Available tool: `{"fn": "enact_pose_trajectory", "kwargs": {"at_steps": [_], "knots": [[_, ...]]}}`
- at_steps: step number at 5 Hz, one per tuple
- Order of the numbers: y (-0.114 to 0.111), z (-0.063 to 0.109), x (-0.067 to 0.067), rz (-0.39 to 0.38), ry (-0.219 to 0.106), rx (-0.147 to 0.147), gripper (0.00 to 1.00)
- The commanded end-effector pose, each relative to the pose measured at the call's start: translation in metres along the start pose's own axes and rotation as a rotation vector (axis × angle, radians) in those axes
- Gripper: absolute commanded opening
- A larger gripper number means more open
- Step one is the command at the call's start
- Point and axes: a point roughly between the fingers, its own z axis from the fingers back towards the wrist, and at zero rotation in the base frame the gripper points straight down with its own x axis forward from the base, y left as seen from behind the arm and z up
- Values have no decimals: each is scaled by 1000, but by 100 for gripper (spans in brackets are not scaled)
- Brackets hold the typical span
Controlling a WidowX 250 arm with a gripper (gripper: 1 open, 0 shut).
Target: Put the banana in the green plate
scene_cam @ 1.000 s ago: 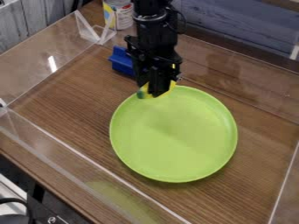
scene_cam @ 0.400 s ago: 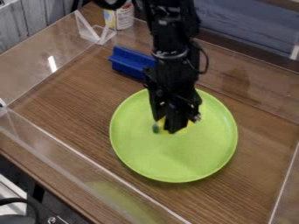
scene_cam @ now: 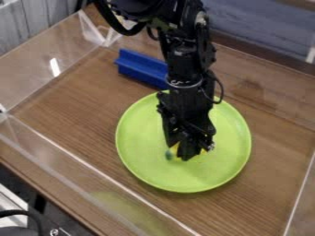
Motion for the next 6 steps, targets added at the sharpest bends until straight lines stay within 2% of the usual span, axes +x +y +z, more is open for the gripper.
{"fn": "enact_pose_trajectory", "kwargs": {"at_steps": [1,6], "knots": [[-2,-1,0,-11,-15,-7,0],[0,-21,-17,1,7,-53,0]]}}
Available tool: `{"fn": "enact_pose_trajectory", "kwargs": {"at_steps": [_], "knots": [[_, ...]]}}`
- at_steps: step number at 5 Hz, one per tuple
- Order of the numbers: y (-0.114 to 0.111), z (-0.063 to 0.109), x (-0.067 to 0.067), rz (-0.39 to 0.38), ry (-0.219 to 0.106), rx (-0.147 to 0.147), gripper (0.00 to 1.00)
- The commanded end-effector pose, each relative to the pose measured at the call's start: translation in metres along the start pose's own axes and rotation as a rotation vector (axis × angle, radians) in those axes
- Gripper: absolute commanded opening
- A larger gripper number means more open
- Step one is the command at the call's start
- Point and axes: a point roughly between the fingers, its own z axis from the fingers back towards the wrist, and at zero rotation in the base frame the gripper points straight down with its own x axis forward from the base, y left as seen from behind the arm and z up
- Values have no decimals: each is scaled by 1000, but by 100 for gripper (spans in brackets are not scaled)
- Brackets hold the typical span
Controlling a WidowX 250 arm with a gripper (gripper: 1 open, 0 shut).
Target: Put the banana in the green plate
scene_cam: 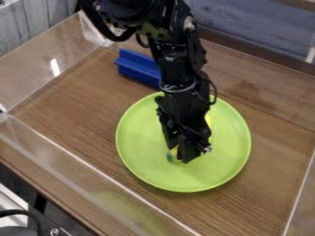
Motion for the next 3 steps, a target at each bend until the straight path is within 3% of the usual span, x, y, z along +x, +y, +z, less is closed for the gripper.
{"fn": "enact_pose_trajectory", "kwargs": {"at_steps": [1,3], "knots": [[1,-13,-12,15,42,-17,0],[-2,-14,-18,21,61,-34,0]]}}
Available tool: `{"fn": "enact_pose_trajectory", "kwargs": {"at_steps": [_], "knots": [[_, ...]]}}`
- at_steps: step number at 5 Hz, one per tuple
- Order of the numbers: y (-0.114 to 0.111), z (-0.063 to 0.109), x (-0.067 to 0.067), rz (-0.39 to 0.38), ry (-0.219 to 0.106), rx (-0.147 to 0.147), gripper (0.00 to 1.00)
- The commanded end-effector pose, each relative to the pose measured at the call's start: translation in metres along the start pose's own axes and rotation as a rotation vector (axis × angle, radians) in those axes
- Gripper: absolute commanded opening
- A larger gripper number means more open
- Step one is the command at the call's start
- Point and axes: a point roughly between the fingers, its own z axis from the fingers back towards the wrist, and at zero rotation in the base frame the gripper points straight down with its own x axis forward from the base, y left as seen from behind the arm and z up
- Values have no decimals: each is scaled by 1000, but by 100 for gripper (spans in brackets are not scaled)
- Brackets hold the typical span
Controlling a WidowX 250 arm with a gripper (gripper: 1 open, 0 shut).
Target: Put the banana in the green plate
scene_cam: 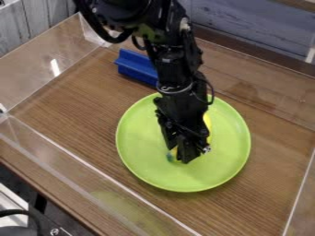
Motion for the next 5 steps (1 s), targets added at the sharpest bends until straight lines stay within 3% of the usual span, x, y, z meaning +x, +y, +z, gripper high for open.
{"fn": "enact_pose_trajectory", "kwargs": {"at_steps": [1,2,3,4,5], "knots": [[-2,-12,-18,19,70,-27,0],[-4,-13,-22,23,82,-35,0],[-6,-8,-21,26,81,-37,100],[-8,-1,-20,29,76,-39,100],[-8,15,-17,37,46,-30,100]]}}
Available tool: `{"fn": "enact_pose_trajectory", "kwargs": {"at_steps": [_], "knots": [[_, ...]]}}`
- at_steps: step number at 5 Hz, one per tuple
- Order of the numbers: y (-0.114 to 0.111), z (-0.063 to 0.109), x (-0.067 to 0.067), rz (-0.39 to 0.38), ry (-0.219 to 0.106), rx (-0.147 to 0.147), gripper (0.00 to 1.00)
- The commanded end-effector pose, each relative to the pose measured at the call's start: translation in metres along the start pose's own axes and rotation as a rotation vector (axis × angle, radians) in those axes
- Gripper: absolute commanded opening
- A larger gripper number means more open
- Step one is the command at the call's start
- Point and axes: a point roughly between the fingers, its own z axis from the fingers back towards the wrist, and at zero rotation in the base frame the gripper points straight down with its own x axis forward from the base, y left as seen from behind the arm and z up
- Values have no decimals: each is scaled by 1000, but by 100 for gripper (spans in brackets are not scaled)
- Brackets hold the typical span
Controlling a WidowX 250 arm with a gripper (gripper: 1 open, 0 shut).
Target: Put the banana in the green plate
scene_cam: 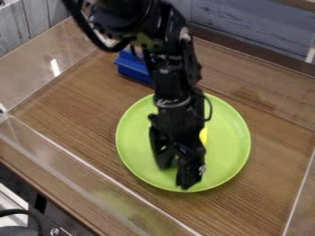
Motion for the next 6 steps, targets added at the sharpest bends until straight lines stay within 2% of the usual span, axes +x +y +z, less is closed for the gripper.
{"fn": "enact_pose_trajectory", "kwargs": {"at_steps": [1,3,4,5,6], "knots": [[1,29,11,16,-78,29,100],[2,87,17,63,-173,70,100],[20,115,17,127,-207,112,100],[53,136,13,183,-217,154,100],[41,120,21,166,-229,153,100]]}}
